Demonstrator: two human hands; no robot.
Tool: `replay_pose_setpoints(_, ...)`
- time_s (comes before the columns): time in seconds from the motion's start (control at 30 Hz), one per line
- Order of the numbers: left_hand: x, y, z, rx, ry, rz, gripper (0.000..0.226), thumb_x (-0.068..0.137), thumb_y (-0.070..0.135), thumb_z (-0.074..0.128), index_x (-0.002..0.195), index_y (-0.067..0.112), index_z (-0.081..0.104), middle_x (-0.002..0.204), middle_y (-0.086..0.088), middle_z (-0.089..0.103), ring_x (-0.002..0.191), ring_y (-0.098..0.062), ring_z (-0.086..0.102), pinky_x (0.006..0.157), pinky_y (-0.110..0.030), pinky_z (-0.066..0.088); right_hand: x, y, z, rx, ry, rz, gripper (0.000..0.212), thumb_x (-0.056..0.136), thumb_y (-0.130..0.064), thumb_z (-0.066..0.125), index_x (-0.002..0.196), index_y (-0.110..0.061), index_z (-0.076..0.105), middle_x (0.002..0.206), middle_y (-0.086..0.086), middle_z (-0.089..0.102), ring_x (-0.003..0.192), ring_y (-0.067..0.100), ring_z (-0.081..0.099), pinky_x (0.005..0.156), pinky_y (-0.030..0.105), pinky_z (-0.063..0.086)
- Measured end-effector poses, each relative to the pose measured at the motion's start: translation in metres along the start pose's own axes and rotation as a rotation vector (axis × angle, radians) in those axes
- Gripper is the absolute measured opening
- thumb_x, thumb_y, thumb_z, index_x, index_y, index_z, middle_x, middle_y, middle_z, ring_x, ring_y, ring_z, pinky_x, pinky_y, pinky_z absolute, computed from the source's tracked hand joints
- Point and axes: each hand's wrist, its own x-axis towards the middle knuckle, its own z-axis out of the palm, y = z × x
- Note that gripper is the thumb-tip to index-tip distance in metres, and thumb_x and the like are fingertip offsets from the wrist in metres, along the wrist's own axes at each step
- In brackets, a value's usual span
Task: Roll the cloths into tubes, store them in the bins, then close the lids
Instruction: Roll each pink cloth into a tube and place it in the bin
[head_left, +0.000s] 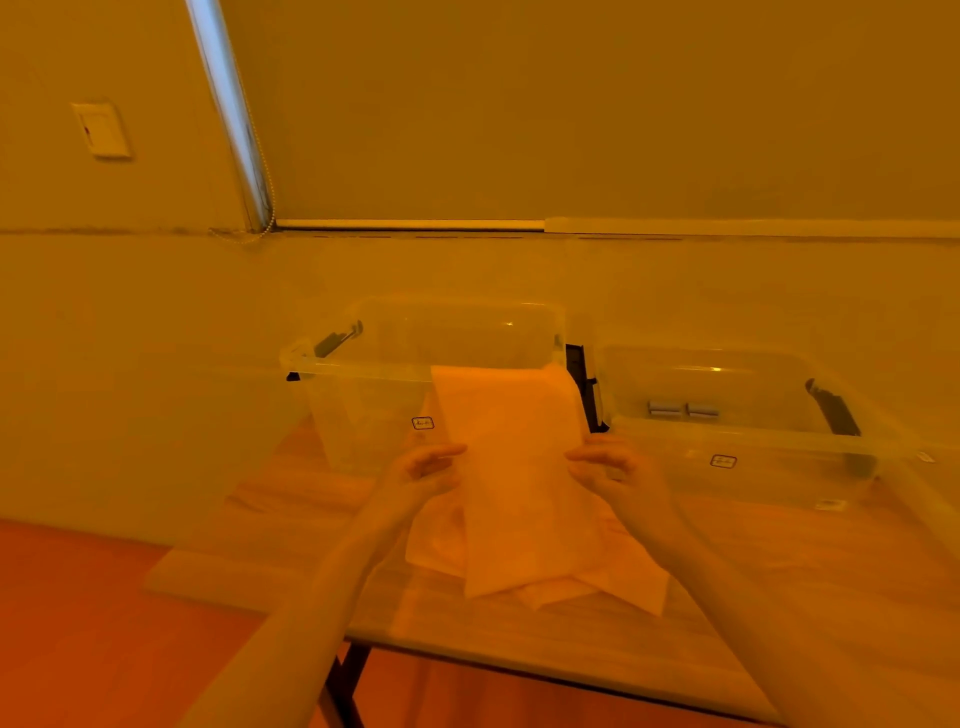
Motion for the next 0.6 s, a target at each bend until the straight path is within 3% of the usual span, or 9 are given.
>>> replay_pose_setpoints(0.07,-0.003,-0.004,0.003,0.006,-0.02,-0.027,0.033,0.083,0.003,0.066,0.109,0.023,0.066,0.125,0.0,0.059,0.113,-0.016,0.059,0.085,-0.026,0.054,-0.003,0.003,0.0,0.049,-0.074,0.081,0.016,0.088,-0.018,0.065,0.097,-0.03,0.067,0.111,-0.015,0.057,0.108,0.009,0.055,0.077,0.02,0.047)
replay_pose_setpoints(0.2,-0.009,-0.006,0.016,-0.003,-0.092,-0.06,0.031,0.084,-0.002,0.065,0.104,0.021,0.068,0.123,-0.001,0.061,0.107,-0.014,0.061,0.083,-0.026,0.055,-0.007,0.01,0.002,0.015,-0.148,0.143,0.019,0.086,-0.019,0.067,0.099,-0.032,0.068,0.117,-0.013,0.057,0.109,0.01,0.053,0.092,0.033,0.05)
replay_pose_setpoints(0.33,-0.015,-0.009,0.026,0.079,-0.153,-0.101,0.031,0.084,0.001,0.067,0.109,0.019,0.069,0.125,0.005,0.057,0.112,-0.014,0.057,0.09,-0.031,0.054,-0.013,0.012,0.002,-0.03,-0.228,0.174,0.021,0.085,-0.014,0.068,0.101,-0.029,0.068,0.115,-0.016,0.056,0.105,0.002,0.052,0.086,0.025,0.049)
replay_pose_setpoints(0.43,-0.023,-0.013,0.031,0.124,-0.177,-0.099,0.032,0.083,0.002,0.069,0.109,0.02,0.07,0.124,0.008,0.057,0.113,-0.011,0.055,0.091,-0.031,0.054,-0.018,0.018,-0.001,-0.055,-0.22,0.164,0.025,0.084,-0.006,0.069,0.098,-0.028,0.069,0.116,-0.013,0.06,0.106,0.003,0.056,0.088,0.026,0.052)
replay_pose_setpoints(0.6,-0.03,-0.017,0.031,0.097,-0.066,-0.059,0.033,0.082,-0.002,0.068,0.097,0.028,0.071,0.122,0.007,0.06,0.108,-0.007,0.058,0.082,-0.024,0.055,-0.023,0.019,-0.003,0.002,-0.179,0.148,0.028,0.084,-0.001,0.067,0.096,-0.026,0.07,0.115,-0.008,0.063,0.105,0.006,0.06,0.082,0.023,0.055)
